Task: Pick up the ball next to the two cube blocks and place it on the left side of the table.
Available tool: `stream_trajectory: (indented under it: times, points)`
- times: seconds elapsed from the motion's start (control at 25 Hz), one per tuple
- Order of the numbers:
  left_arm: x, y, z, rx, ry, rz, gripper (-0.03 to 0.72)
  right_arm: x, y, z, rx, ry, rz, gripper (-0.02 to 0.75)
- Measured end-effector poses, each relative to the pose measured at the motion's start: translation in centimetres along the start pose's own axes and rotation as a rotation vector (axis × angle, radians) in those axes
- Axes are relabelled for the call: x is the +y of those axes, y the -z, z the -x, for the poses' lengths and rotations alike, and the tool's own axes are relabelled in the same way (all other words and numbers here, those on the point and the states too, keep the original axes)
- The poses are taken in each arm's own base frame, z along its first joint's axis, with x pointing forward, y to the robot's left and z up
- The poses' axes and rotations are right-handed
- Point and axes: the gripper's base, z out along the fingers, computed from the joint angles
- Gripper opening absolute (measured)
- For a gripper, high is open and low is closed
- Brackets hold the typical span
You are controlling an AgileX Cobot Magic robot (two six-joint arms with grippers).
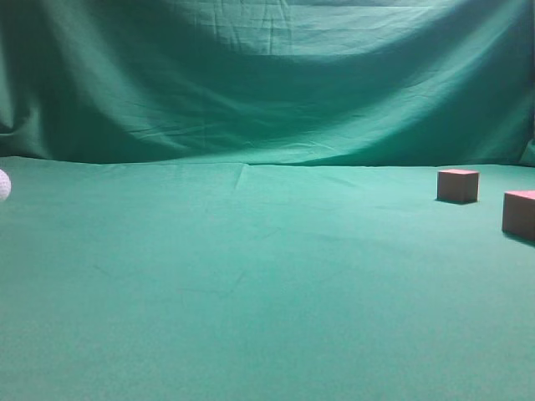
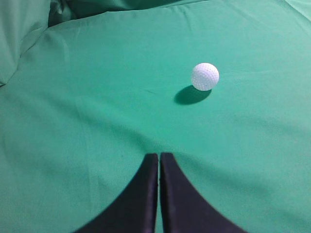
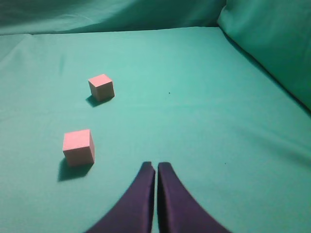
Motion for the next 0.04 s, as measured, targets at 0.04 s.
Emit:
stream_trajectory:
  times: [0.04]
  points:
    - [0.0, 0.0, 0.0, 0.0, 0.0, 0.0, 0.0, 0.0, 0.0, 0.0, 0.0, 0.0, 0.0, 0.0]
